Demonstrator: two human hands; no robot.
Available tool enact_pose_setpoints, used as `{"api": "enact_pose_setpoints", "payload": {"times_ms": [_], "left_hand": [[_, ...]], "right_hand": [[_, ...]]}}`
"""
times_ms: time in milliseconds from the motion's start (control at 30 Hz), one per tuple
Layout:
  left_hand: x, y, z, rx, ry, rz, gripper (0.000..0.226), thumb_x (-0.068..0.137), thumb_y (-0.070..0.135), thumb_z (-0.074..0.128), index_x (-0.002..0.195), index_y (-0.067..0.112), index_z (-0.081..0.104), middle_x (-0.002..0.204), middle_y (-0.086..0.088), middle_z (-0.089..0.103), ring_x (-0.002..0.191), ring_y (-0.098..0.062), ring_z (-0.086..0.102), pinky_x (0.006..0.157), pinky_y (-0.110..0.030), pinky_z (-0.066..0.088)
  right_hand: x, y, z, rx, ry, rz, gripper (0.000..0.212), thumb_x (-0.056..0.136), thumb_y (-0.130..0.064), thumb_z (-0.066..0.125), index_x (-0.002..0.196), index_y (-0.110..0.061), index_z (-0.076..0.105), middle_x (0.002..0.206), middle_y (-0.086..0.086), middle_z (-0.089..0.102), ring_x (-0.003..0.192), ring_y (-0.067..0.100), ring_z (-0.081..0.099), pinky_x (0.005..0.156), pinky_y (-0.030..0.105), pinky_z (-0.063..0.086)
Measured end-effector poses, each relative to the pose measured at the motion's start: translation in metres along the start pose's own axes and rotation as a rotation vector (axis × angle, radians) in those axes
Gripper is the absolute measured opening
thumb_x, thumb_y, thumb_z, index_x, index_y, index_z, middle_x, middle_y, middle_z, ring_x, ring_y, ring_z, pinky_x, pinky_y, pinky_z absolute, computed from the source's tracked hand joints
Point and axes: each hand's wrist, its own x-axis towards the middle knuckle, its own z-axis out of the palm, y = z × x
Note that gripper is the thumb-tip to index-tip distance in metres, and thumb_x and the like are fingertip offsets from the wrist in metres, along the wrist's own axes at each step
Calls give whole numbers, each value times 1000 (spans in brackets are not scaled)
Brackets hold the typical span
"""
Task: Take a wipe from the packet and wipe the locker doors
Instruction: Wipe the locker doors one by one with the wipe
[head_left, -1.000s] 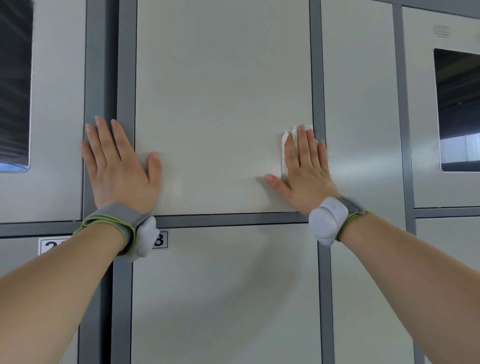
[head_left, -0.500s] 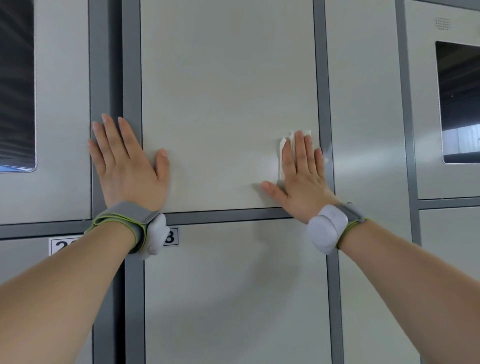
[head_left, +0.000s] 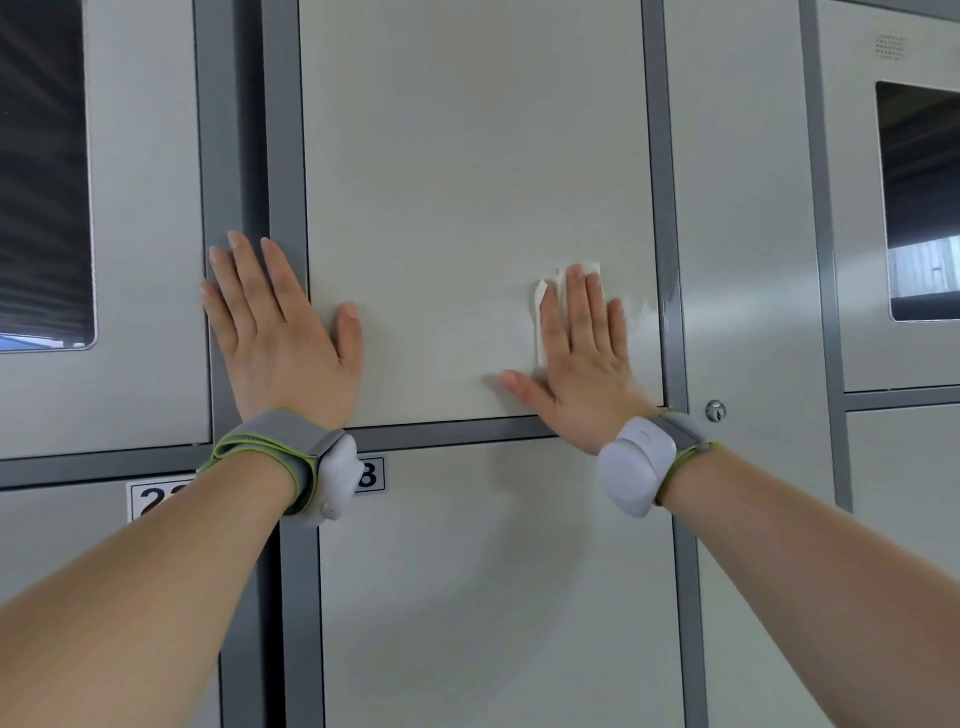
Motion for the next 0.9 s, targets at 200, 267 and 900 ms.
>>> {"api": "enact_pose_setpoints", "payload": {"times_ms": [200,267,900], "left_hand": [[-1,-2,0,-17,-16,15,78,91,45,23,145,-9,14,152,-31,9,143,-43,5,116,-47,-2],[-2,-3,-1,-24,-19,26,78,91,45,23,145,-9,14,152,-31,9,143,-43,5,116,-47,-2],[-3,-6,-6,61,-115,84,79,91,46,16,145,-10,8,151,-34,6,142,-46,4,116,-49,-1]], "right_hand": [[42,0,-28,19,8,115,86,90,-66,21,149,-14,-14,155,12,-24,142,26,-25,114,41,-17],[48,-7,-30,60,29,148,83,93,-61,26,149,-14,-13,155,12,-24,141,26,-25,114,42,-17],[49,-36,-25,24,30,92,86,91,-66,24,149,-15,-11,155,13,-22,142,28,-24,113,43,-17]]}}
